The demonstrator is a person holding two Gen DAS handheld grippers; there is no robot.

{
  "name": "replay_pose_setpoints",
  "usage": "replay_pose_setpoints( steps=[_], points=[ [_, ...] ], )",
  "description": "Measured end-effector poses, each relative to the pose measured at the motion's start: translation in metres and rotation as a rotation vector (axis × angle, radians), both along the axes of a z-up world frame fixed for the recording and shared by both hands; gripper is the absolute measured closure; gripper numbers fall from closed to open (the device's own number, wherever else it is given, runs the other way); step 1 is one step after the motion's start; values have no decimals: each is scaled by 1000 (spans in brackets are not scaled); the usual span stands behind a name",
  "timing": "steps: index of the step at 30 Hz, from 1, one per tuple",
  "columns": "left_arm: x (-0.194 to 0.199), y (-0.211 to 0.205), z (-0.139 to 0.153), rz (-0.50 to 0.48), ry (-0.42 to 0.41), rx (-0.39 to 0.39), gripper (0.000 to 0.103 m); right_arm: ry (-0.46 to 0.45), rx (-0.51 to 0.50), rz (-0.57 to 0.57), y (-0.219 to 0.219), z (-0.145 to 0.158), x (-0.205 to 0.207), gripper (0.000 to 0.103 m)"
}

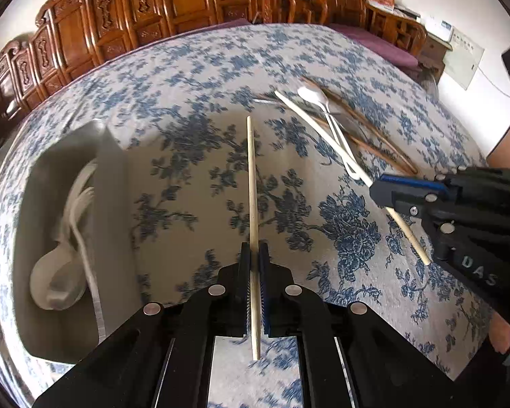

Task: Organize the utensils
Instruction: 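Grasp a second bamboo chopstick with the left tool while the right tool holds its chopstick, then carry the chopstick into the tray and open the left tool while the right tool carries its chopstick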

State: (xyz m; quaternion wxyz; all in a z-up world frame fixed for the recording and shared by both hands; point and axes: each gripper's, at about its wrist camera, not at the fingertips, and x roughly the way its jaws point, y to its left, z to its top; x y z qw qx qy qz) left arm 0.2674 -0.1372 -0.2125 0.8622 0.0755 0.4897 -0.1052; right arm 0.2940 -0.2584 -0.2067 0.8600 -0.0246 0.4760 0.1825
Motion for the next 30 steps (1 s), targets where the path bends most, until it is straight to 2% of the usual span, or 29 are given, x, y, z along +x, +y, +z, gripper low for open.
replay_pose_setpoints(
  steps=[13,25,30],
  points=[
    [-15,36,50,15,-81,-32,99,-6,2,29,12,1,-8,97],
    [-30,85,74,45,-108,-32,99,-47,-25,113,41,14,-23,97],
    [-29,112,74,82,-105,-33,99,-77,-50,160,61,26,-34,97]
  ],
)
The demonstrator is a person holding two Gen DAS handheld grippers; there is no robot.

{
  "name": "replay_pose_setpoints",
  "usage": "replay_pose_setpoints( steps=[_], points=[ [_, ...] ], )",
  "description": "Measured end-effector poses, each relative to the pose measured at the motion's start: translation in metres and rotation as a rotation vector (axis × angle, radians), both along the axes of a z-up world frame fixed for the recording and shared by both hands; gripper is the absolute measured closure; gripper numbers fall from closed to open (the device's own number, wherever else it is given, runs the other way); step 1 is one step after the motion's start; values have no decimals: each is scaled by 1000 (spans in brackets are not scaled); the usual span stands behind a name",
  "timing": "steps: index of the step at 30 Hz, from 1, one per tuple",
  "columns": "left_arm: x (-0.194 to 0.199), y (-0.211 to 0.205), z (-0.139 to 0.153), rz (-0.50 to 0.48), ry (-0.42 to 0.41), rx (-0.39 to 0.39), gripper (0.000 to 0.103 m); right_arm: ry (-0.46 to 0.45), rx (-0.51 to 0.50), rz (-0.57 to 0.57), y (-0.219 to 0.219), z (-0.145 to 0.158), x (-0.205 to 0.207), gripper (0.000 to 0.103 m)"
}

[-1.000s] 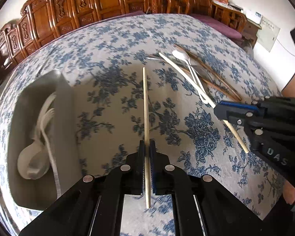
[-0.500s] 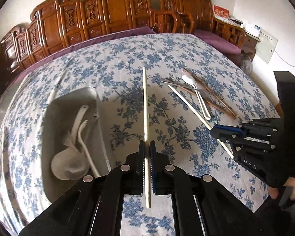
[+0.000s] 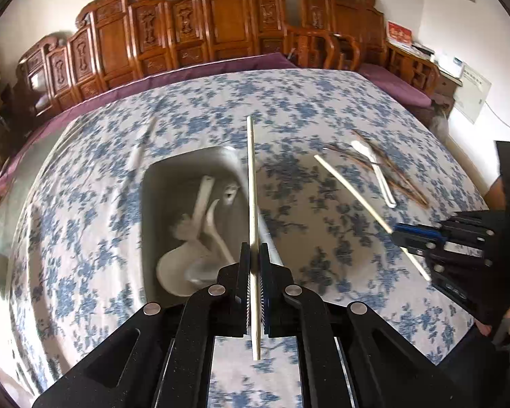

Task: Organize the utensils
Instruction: 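Carry the chopstick into the tray and open the left tool while the right tool carries its chopstick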

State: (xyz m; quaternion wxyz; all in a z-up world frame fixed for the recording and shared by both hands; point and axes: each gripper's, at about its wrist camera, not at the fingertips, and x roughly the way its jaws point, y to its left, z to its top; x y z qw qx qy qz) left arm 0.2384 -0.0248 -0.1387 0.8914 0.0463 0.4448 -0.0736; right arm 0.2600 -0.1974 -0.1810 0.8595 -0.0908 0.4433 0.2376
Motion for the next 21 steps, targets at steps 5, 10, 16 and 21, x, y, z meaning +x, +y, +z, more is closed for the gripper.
replay_pose_setpoints(
  steps=[5,10,16,21],
  points=[
    [7,25,-13,39,32,-4,99,-7,-7,22,15,10,-6,97],
    [16,44,-25,59,83,-15,99,16,0,23,26,15,-10,97],
    [27,56,-25,56,104,-13,99,18,-26,44,41,31,-10,97],
    [42,59,-27,53,139,-31,99,20,-30,51,48,44,2,97]
  ],
)
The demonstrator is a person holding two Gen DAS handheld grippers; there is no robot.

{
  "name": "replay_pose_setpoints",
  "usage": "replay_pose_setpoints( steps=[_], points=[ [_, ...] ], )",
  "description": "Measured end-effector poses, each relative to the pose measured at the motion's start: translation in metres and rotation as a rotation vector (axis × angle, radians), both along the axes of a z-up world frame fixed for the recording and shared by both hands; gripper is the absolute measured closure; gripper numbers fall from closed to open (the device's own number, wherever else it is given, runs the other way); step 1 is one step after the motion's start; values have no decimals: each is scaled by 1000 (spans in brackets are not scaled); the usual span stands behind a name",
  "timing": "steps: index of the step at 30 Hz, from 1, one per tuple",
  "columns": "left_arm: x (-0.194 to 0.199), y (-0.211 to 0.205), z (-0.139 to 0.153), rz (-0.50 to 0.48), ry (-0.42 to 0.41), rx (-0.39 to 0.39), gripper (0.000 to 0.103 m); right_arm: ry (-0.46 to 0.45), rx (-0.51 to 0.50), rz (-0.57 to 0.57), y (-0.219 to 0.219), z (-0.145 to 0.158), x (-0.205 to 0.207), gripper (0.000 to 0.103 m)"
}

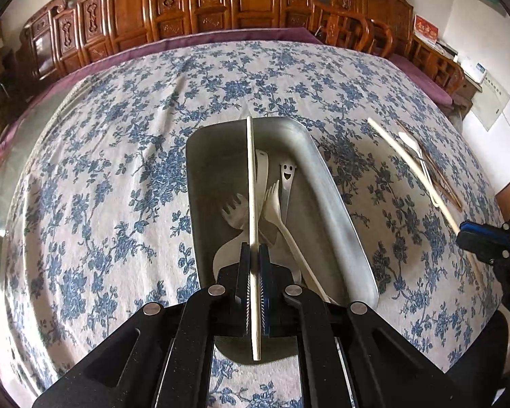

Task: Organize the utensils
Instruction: 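Carry the chopstick into the tray and open the left tool while the right tool carries its chopstick, then lower the bamboo chopstick into the grey tray and open the right tool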

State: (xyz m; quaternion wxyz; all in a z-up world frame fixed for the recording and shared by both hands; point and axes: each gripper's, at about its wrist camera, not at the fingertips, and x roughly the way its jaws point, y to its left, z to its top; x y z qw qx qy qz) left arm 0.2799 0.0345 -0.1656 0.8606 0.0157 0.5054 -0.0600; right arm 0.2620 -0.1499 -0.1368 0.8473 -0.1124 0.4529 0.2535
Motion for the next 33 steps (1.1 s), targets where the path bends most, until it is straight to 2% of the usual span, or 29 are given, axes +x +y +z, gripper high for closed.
replay_pose_setpoints(
  steps=[12,19,22,27,29,33],
  points=[
    [14,-1,-9,-14,53,-16,99,18,6,29,18,13,19,97],
    [3,10,2,12,16,-50,96,43,13,41,35,5,21,97],
    [-5,20,10,30,-9,-65,83,52,26,54,47,3,23,97],
    [-20,36,21,60,-44,-65,76,68,46,72,68,-2,28,97],
    [-26,43,28,74,-66,-61,65,77,55,75,78,-6,31,97],
    [-35,55,38,100,-91,-63,55,101,63,75,95,-15,37,97]
  ],
)
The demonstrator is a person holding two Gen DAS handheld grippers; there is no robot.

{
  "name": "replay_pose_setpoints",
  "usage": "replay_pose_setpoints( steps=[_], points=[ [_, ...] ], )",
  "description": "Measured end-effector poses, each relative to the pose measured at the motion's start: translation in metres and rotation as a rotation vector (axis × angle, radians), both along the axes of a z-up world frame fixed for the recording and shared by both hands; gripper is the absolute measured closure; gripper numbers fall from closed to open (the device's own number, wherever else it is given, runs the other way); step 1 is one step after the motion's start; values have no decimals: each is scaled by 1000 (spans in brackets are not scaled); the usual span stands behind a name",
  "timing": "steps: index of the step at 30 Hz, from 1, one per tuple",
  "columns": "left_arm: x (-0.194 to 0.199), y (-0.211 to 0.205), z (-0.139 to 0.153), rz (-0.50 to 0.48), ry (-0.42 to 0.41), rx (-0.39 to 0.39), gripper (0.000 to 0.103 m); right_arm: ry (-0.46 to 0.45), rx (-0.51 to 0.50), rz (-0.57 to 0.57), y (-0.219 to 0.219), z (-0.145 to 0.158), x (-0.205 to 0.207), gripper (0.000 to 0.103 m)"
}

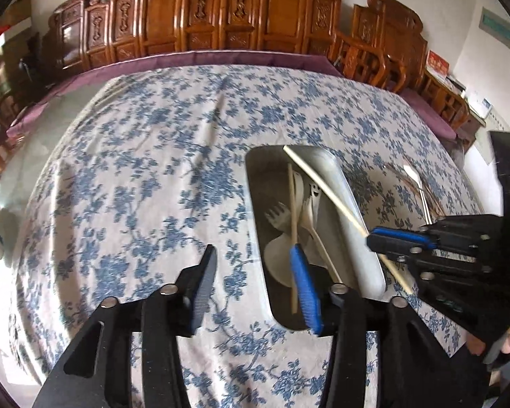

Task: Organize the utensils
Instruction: 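Lower the bamboo chopstick into the grey tray and open the right tool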

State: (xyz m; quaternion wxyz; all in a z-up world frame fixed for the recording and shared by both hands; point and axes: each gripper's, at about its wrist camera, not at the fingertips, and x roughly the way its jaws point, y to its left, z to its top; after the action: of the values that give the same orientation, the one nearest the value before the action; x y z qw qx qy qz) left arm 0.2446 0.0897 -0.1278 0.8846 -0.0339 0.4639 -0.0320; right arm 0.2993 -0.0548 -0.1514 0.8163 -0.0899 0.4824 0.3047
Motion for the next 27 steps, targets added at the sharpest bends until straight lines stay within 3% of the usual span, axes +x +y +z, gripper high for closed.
replay_pose_setpoints(
  steps=[7,15,27],
  points=[
    [-11,13,10,27,-25,-3,41,43,-14,-15,16,-21,14,97],
    [-16,17,12,43,-32,-4,36,55,-15,-9,24,-31,18,96],
    [-15,-2,15,37,-39,11,21,-19,60,7,-7,4,0,96]
  ],
)
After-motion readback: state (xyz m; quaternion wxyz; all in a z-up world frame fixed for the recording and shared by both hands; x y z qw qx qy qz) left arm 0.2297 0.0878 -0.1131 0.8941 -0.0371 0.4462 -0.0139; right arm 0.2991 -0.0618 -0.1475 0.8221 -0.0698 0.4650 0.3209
